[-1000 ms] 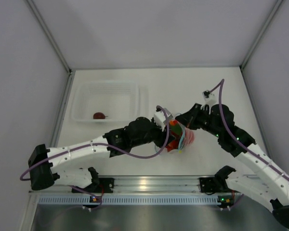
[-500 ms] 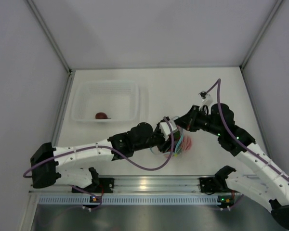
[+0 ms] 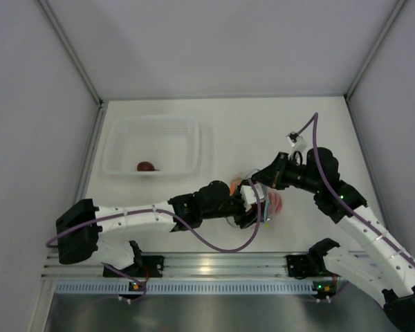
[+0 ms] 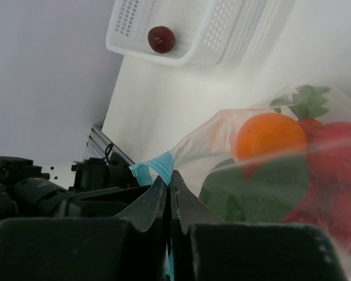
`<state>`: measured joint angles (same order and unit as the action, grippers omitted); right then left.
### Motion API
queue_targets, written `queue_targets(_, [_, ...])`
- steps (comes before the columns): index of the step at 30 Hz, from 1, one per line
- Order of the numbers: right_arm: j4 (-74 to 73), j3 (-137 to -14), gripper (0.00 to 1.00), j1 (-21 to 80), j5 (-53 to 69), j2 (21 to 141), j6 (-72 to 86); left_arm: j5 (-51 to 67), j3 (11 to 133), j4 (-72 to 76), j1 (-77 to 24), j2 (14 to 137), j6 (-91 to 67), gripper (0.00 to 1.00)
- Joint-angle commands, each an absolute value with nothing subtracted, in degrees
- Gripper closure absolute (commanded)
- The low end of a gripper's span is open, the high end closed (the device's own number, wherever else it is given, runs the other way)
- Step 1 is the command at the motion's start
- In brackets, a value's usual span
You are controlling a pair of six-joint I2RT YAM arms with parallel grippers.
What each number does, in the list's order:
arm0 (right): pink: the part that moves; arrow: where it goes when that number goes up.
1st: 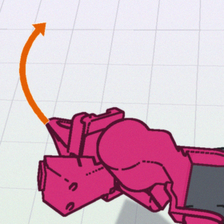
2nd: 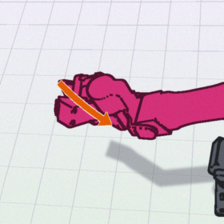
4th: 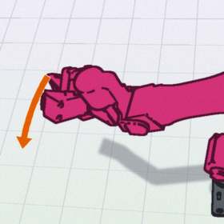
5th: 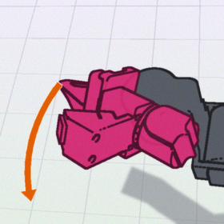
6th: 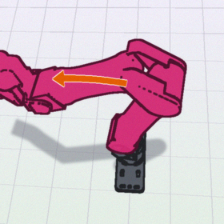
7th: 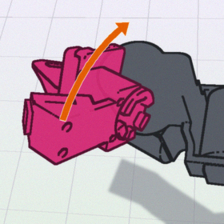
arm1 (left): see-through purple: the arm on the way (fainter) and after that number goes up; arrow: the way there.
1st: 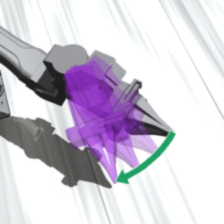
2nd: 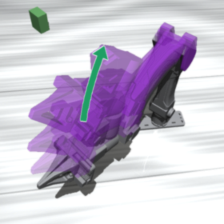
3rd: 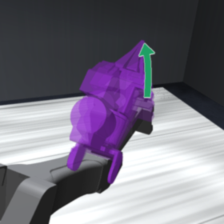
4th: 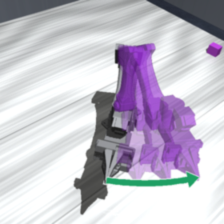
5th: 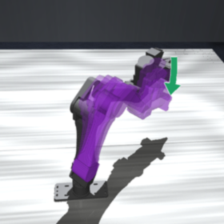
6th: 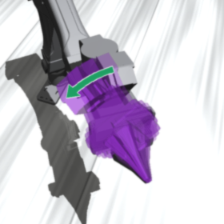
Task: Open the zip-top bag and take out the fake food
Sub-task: Pick up the fake fruit from the zipper food storage bag.
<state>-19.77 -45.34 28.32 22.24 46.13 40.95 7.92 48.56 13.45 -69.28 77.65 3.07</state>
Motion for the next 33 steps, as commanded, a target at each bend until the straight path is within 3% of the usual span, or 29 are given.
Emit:
queue_targets(1, [-12.9, -45.3, 1.00, 27.3, 27.9, 44.9, 41.5, 4.0, 51.1, 18.8, -70.4, 81.5, 3.9, 0.35])
queue_targets(13, [-9.0, -41.2, 1.00, 26.4, 34.1, 43.5, 43.1, -4.8, 52.5, 27.6, -71.9, 86.3, 1.9, 0.37])
queue_targets(16, [-7.4, -40.4, 1.00, 26.5, 35.3, 43.1, 43.9, -6.7, 52.8, 28.7, -72.0, 88.1, 0.8, 0.45])
queue_targets(20, [-8.3, -40.7, 1.00, 26.4, 35.0, 42.5, 43.2, -6.6, 53.5, 28.7, -72.1, 89.8, 0.3, 0.75])
queue_targets(21, [-9.1, -40.9, 1.00, 26.3, 35.0, 42.5, 42.8, -6.7, 53.5, 28.7, -72.1, 89.7, 0.3, 0.88])
queue_targets(23, [-10.1, -41.0, 1.00, 25.9, 34.0, 42.4, 42.0, -7.2, 53.4, 28.7, -72.2, 89.2, 0.2, 1.00])
queue_targets(33, [-21.3, -45.3, 1.00, 25.8, 20.2, 42.8, 34.7, -3.8, 50.1, 28.7, -72.6, 81.5, -2.0, 1.00])
